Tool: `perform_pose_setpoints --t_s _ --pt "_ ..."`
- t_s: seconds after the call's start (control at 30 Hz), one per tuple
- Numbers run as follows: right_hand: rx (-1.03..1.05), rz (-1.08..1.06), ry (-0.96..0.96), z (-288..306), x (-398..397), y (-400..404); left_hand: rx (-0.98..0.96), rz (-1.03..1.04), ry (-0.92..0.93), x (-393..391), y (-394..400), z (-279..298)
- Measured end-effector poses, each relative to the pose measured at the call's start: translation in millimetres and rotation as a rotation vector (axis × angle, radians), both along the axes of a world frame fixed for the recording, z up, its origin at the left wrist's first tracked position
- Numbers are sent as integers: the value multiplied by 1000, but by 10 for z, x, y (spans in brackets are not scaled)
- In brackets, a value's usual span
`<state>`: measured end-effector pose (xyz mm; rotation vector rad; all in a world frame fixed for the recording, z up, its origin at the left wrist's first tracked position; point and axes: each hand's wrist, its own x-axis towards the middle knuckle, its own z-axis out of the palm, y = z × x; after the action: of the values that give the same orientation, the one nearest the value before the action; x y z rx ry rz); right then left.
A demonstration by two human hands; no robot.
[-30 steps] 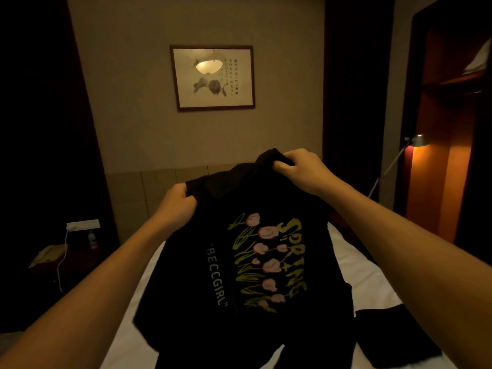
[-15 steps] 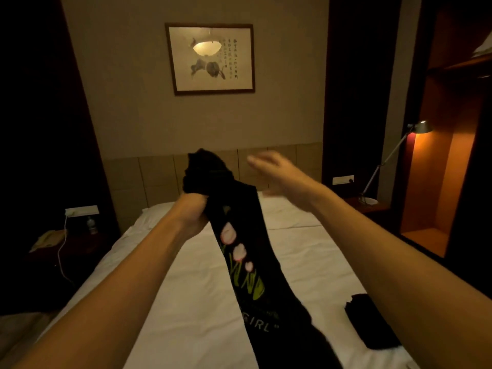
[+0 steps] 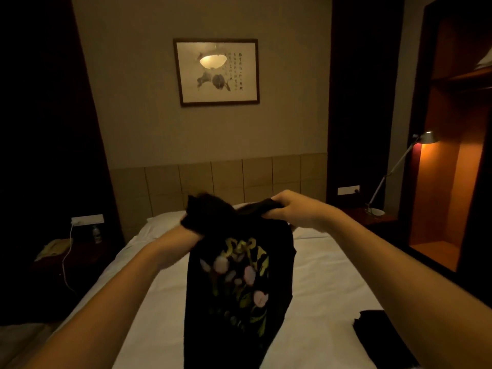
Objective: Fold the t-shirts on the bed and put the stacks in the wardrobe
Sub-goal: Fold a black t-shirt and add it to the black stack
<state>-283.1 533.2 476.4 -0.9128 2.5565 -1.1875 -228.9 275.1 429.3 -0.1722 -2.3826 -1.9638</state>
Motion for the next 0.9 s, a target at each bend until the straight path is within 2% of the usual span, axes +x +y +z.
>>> perform_pose_setpoints --t_s 0.1,0.13,0.17,0.2,0.27,0.3,0.33,0.43,0.5,0.57,0.73,0.83,0.9 --pt "62 23 136 140 3 -66 -763 -242 -451 187 -69 18" --pt "59 31 163 150 -1 -109 -918 -261 -457 196 -71 53" --pt "46 45 179 153 5 -157 -951 -222 -356 196 -51 103" --pt "31 64 189 155 15 -206 -887 -127 -173 182 -21 166" --pt "7 104 209 155 43 -289 -583 93 231 166 93 266" --pt "4 120 228 157 57 -323 -492 111 339 123 150 306" --pt "7 130 248 160 75 -353 -457 47 351 94 203 333" --pt "43 137 327 187 118 -405 -391 -202 164 31 289 296" --pt "65 141 298 225 131 -365 -330 -137 181 45 252 292" --pt "113 142 182 249 122 -247 -282 -20 248 59 200 339" --pt "376 56 -35 -39 -32 123 -342 24 281 98 137 466" --pt "272 -17 -115 -241 -118 309 -453 86 286 101 25 437" --pt "220 -66 -81 -307 -164 416 -551 127 237 99 -66 338"
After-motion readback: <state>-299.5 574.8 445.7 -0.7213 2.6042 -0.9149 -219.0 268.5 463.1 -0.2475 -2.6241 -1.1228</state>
